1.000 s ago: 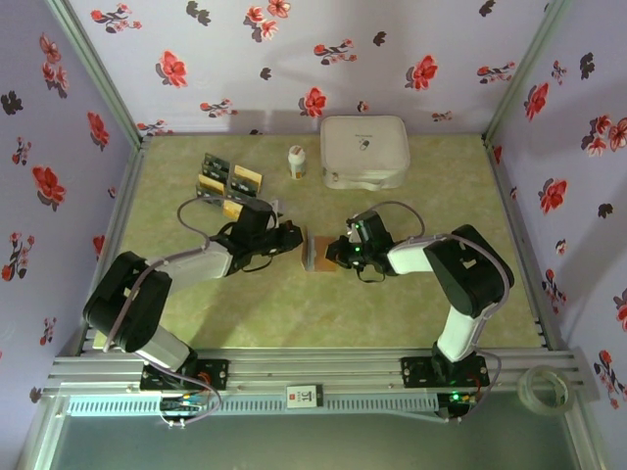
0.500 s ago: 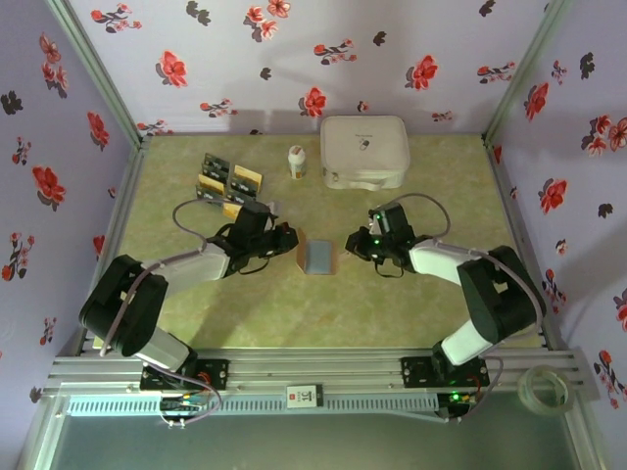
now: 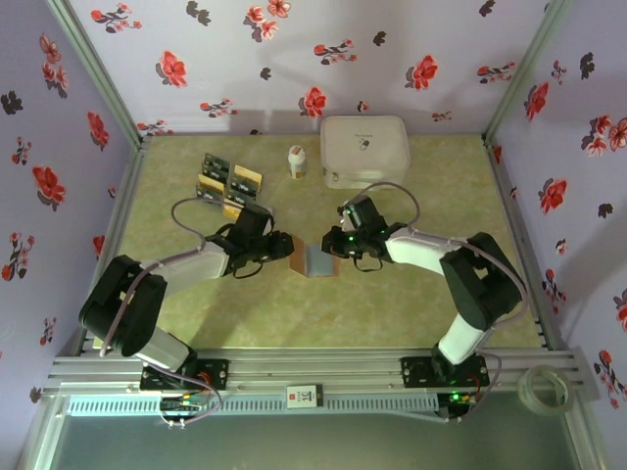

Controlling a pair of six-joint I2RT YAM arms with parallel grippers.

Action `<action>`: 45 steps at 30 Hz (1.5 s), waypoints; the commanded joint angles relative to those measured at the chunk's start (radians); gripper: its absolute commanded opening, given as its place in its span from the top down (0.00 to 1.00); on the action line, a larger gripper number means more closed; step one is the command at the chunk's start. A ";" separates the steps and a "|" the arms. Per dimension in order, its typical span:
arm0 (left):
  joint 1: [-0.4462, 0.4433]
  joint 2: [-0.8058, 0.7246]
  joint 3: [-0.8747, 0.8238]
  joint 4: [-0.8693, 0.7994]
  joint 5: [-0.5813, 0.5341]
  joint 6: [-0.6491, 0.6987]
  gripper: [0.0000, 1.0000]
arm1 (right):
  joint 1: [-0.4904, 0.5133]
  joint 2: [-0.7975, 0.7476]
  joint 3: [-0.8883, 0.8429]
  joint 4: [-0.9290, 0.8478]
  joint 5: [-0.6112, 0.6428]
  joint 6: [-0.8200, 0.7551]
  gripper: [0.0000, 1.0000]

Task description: Put the credit cards into the card holder

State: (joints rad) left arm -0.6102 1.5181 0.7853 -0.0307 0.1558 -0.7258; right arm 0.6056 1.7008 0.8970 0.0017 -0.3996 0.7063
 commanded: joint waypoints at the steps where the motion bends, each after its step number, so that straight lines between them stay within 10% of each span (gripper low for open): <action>1: 0.006 -0.009 0.054 -0.126 -0.072 0.084 0.62 | 0.005 0.050 0.020 -0.002 0.021 -0.012 0.91; 45: -0.142 0.227 0.483 -0.629 -0.312 0.218 0.41 | 0.005 0.052 -0.113 0.103 0.035 0.036 0.88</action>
State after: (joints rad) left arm -0.7437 1.7390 1.2739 -0.5823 -0.0971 -0.5365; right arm 0.6071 1.7542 0.8089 0.1196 -0.3817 0.7334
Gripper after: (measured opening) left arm 0.590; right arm 0.121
